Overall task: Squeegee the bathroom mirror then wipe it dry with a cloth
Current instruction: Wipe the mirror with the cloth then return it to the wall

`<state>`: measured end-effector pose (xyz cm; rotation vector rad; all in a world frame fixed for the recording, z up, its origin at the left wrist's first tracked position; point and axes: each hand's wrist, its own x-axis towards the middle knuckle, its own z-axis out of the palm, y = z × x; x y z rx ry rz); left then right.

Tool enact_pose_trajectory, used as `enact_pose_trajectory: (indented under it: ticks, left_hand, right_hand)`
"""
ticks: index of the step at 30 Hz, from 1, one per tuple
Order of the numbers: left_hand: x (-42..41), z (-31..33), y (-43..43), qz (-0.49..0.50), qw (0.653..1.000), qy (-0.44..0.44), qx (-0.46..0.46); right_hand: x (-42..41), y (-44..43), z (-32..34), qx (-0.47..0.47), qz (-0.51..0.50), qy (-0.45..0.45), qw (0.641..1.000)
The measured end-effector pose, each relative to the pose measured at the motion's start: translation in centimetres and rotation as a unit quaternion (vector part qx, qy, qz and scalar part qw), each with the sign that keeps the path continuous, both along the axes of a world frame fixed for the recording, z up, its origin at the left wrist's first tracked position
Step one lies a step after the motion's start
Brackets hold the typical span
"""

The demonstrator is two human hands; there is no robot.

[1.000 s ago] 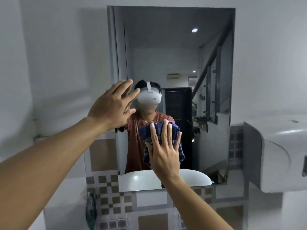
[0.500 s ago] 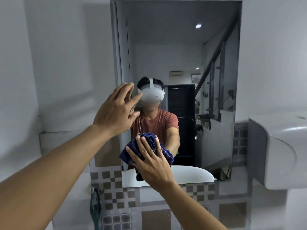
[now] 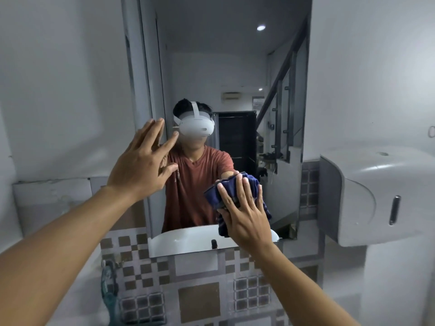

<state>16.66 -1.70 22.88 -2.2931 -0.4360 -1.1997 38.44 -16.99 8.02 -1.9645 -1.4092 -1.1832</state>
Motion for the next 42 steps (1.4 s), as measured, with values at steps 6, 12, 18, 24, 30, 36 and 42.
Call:
enact_pose_trajectory:
  ticks: [6,12,18,24,30,36,42]
  left_hand:
    - [0.0,0.1,-0.4,0.008,1.000,0.002,0.012]
    - [0.5,-2.0,-0.6,0.018,0.999,-0.001,0.028]
    - [0.6,-2.3,-0.7,0.002,1.000,-0.008,0.011]
    - [0.7,-2.4,-0.6,0.000,1.000,-0.017,0.001]
    - [0.7,-2.3,-0.3,0.009,1.000,-0.021,0.022]
    - [0.7,-2.5,-0.2,0.018,0.999,-0.020,0.031]
    - [0.2,-1.7,-0.3,0.017,0.999,-0.023,0.037]
  right_hand:
    - [2.9,-2.4,0.4,0.067,0.002,0.119,0.991]
    - [4.1,-3.8,-0.7,0.118,0.010,0.191,0.974]
    - [3.8,-3.9,-3.7,0.117,-0.014,0.236,0.965]
    - [3.6,-3.3,-8.5,0.088,-0.029,0.242,0.966]
    - [2.7,-1.8,-9.5,0.066,-0.022,0.185,0.980]
    - [0.8,0.4,-9.8,0.041,-0.015,0.078,0.996]
    - [-2.9,3.8,-8.7,0.003,0.039,-0.026,0.999]
